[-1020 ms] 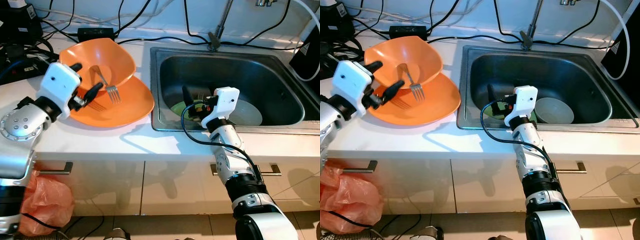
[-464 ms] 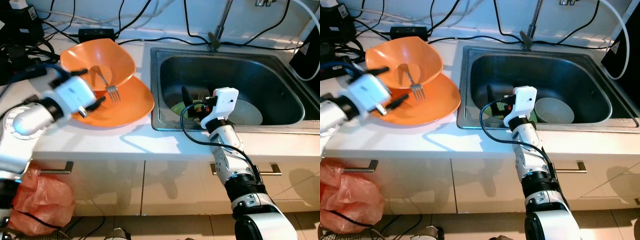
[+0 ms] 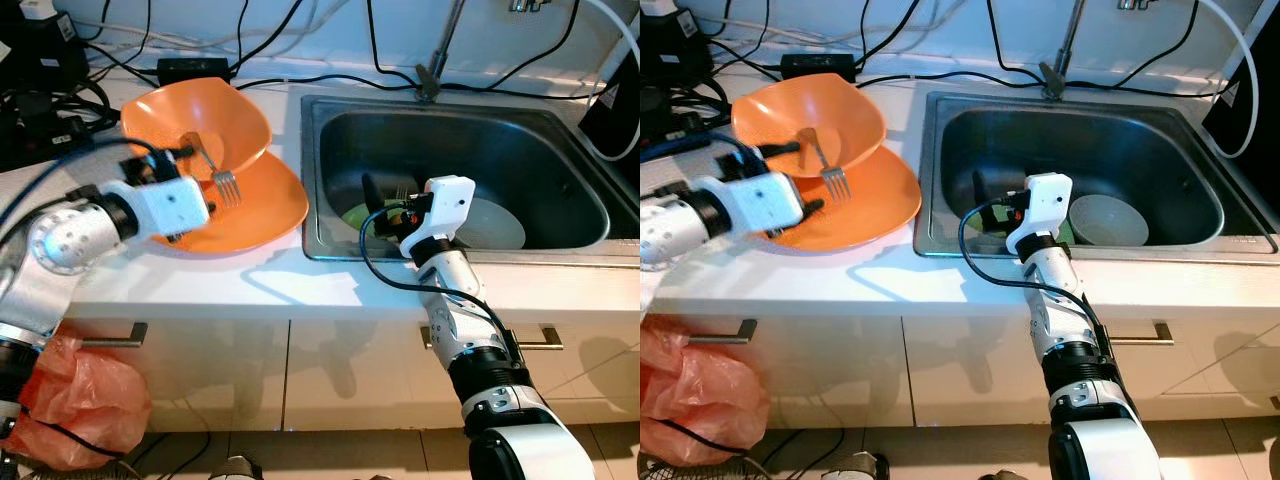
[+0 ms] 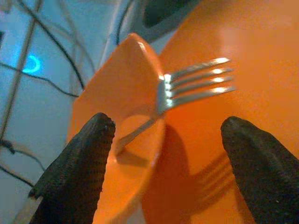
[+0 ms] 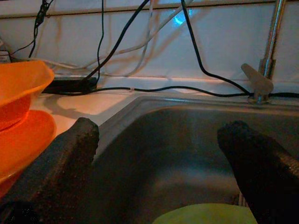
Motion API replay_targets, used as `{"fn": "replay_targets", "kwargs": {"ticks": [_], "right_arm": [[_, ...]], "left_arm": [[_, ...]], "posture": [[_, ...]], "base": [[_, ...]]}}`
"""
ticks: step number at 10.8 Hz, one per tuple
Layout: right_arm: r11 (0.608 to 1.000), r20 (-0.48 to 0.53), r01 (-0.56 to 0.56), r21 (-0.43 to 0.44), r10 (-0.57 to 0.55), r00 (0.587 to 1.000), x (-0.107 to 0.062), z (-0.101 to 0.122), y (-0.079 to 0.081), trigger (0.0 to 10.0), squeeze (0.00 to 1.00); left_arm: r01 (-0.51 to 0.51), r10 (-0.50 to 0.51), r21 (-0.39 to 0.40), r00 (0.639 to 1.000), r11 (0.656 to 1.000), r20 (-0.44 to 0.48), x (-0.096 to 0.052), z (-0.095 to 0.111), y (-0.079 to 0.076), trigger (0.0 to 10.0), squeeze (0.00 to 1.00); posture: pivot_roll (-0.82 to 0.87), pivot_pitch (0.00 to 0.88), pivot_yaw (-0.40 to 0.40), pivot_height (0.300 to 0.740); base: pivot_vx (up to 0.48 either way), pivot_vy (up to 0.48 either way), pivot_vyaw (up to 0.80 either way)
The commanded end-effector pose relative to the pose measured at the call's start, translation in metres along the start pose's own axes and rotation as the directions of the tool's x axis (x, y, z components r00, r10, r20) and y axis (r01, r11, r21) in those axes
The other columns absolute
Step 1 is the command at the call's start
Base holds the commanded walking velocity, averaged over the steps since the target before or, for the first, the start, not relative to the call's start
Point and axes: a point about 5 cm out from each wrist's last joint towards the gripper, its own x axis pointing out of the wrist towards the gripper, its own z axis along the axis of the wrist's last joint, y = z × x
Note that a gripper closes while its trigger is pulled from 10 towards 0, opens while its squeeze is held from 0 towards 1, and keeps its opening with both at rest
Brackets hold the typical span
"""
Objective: Kitchen organization
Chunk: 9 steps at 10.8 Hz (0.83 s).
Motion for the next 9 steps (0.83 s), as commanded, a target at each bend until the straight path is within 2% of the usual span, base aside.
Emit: {"fn": "replay_targets", "kwargs": {"ticks": [1,3,5,9], "right_arm": [[1.0,0.012,0.007,-0.013,-0.007,1.0,0.002,0.004,-0.004,10.0,0.0],[1.0,0.01,0.01,-0.013,-0.009,1.0,0.002,0.003,-0.004,10.0,0.0],[1.0,0.017,0.009,-0.021,-0.009,1.0,0.007,0.008,-0.006,10.0,0.0],[1.0,0.03,0.009,-0.026,-0.008,1.0,0.009,0.011,-0.007,10.0,0.0]], "left_arm": [[0.024,-0.024,0.055,1.0,0.998,0.009,0.002,0.003,0.004,10.0,0.0],[0.014,-0.014,0.092,1.0,0.996,0.004,0.006,0.003,0.007,10.0,0.0],[0.0,-0.002,0.119,1.0,0.993,0.019,0.019,0.004,0.0,10.0,0.0],[0.01,-0.02,0.208,0.999,0.978,0.043,0.03,0.009,-0.002,10.0,0.0]], "posture": [[0.1,0.069,-0.041,0.74],[0.1,0.07,-0.04,0.74],[0.09,0.041,-0.048,0.74],[0.08,0.023,-0.043,0.74]], "base": [[0.0,0.0,0.0],[0.0,0.0,0.0],[0.0,0.0,0.0],[0.0,0.0,0.0]]}}
